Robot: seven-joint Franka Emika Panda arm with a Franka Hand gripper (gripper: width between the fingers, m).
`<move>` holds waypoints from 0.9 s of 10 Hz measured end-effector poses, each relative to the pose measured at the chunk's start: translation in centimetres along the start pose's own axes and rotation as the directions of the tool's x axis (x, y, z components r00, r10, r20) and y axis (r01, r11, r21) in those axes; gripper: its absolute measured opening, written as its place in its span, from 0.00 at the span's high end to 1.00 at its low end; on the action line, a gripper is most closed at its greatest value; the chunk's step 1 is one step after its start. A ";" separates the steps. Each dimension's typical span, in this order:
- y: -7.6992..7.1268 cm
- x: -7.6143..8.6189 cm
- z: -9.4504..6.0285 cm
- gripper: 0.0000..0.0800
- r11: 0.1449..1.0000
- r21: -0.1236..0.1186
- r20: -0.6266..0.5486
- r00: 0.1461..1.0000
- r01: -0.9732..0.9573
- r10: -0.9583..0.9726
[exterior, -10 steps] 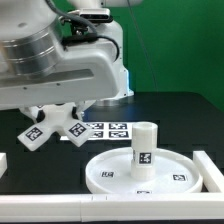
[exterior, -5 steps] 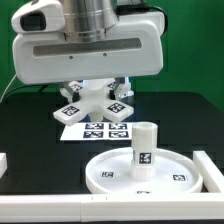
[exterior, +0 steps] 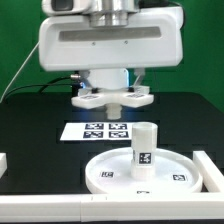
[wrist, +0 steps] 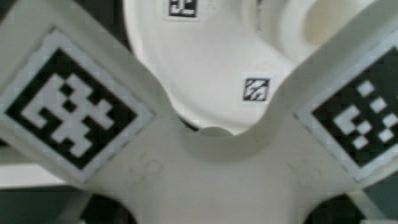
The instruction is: Assemble round table
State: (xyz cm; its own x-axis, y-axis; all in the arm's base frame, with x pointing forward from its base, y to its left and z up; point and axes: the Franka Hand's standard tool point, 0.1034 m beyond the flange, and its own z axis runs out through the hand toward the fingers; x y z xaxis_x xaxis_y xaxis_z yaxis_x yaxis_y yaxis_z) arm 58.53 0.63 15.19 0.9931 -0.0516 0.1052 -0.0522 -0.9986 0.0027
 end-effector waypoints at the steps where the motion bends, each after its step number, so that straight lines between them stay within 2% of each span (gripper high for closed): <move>1: -1.6 -0.3 0.1 0.44 0.998 -0.036 0.010 0.999 0.053 -0.052; 2: -0.9 -0.2 0.2 0.44 0.999 -0.015 0.011 0.999 0.043 -0.043; 3: -0.5 -0.2 0.3 0.44 0.999 -0.017 0.011 0.999 0.033 -0.033; 4: -0.7 -0.2 0.3 0.44 0.999 -0.016 0.012 0.999 0.037 -0.037; 5: -1.0 -0.3 0.3 0.44 0.999 -0.015 0.011 0.999 0.032 -0.031; 7: -3.3 -1.9 1.0 0.44 1.000 -0.003 0.008 1.000 0.023 -0.023; 9: -3.3 -2.2 1.5 0.44 1.000 0.004 0.013 1.000 0.009 -0.009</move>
Offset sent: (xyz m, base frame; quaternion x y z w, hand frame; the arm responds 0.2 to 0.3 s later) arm 0.0000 0.0000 0.0000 0.0000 0.0000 0.0000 1.0000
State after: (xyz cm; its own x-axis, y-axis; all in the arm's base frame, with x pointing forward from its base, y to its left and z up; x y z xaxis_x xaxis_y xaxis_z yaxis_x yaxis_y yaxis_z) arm 56.64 4.03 13.44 0.9948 -0.0430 0.0925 -0.0432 -0.9991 0.0001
